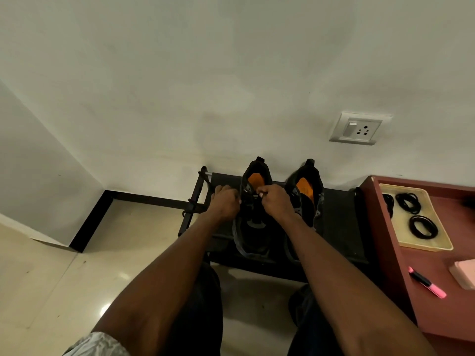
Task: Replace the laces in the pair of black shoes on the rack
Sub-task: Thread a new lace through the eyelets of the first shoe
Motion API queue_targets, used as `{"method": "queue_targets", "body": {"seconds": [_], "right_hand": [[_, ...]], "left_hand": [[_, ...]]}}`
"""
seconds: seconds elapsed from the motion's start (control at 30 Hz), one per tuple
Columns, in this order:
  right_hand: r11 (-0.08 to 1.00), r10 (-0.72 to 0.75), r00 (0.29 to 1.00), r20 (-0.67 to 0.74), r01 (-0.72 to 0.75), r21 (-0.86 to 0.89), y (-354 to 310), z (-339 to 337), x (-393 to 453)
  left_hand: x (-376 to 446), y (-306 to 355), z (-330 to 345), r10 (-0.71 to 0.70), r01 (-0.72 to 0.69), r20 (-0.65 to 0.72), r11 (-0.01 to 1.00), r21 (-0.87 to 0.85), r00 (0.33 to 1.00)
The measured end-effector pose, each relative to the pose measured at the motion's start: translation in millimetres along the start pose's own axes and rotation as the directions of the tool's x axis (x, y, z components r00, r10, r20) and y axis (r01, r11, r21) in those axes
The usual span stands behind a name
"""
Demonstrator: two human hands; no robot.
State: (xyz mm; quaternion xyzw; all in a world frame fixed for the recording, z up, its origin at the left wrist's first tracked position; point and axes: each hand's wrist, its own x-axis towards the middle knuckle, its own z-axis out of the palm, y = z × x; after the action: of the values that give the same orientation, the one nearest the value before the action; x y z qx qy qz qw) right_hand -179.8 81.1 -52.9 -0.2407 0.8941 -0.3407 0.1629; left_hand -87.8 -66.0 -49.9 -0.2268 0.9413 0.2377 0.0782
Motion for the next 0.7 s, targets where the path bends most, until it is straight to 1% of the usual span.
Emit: {"method": "queue_targets", "body": {"seconds": [0.03,0.07,0.1,0.13,0.17,0.2,0.23,0.27,0.33,0.4,0.47,0.53,0.6,0.63,0.7], "right_hand": [[1.0,-0.001,1.0,0.002,0.001,0.001,0.0,0.2,0.0],[1.0,0.0,1.0,0.006,0.0,0.004,0.1,0.1,0.0],[1.0,0.002,1.0,0.012,-0.002,0.007,0.4,0.2,0.6],[1.0,0.006,1.0,0.017,-0.006,0.006,0.3,-0.3,0.7],[1.0,0.007,1.0,0.019,-0.007,0.003,1.3,-0.9,0.8],[1.0,0.007,1.0,0.022,-0.007,0.0,2.6,-0.6,1.5],[1.0,0.004,1.0,0.025,-0.004,-0.009,5.0,0.6,2.9],[1.0,0.002,0.999,0.032,-0.001,-0.027,6.1,1.9,3.3],[0.997,0.013,0.999,0.034,-0.01,-0.074,7.7,4.7,5.3],[0.995,0.047,0.999,0.024,-0.045,-0.094,7.6,6.8,6.7],[0.994,0.074,0.997,0.014,-0.072,-0.079,8.0,7.6,7.2],[0.996,0.067,0.998,0.004,-0.067,-0.057,9.7,8.6,6.7],[0.996,0.051,0.999,0.005,-0.05,-0.07,10.8,8.8,4.5],[0.996,0.048,0.999,0.006,-0.048,-0.081,11.1,8.8,3.6],[0.996,0.05,0.999,0.003,-0.05,-0.069,11.0,7.3,2.5]], "left_hand": [[-2.0,1.0,-0.7,-0.021,0.019,-0.015,0.988,-0.153,1.0],[-4.7,2.8,-2.5,-0.073,0.063,-0.015,0.932,-0.358,0.997],[-7.5,5.1,-5.6,-0.124,0.103,0.0,0.823,-0.558,0.992],[-10.3,7.5,-10.6,-0.168,0.131,0.017,0.698,-0.704,0.986],[-12.1,9.4,-17.1,-0.2,0.137,0.017,0.608,-0.782,0.98],[-13.6,11.5,-25.3,-0.216,0.12,-0.007,0.571,-0.812,0.976],[-14.0,14.0,-33.8,-0.219,0.084,-0.054,0.575,-0.814,0.974],[-15.3,17.1,-44.1,-0.215,0.027,-0.128,0.6,-0.8,0.968],[-17.5,25.2,-66.2,-0.173,-0.128,-0.316,0.66,-0.74,0.933],[-21.8,37.7,-92.1,-0.13,-0.277,-0.493,0.693,-0.666,0.86],[-25.7,52.4,-122.3,-0.142,-0.388,-0.627,0.676,-0.627,0.766],[-30.0,64.0,-153.0,-0.17,-0.499,-0.711,0.603,-0.622,0.682],[-34.2,70.0,-177.3,-0.197,-0.578,-0.764,0.547,-0.605,0.614],[-34.9,71.5,-184.5,-0.194,-0.604,-0.78,0.533,-0.593,0.595],[-38.0,74.7,-189.6,-0.163,-0.63,-0.79,0.517,-0.579,0.591]]}}
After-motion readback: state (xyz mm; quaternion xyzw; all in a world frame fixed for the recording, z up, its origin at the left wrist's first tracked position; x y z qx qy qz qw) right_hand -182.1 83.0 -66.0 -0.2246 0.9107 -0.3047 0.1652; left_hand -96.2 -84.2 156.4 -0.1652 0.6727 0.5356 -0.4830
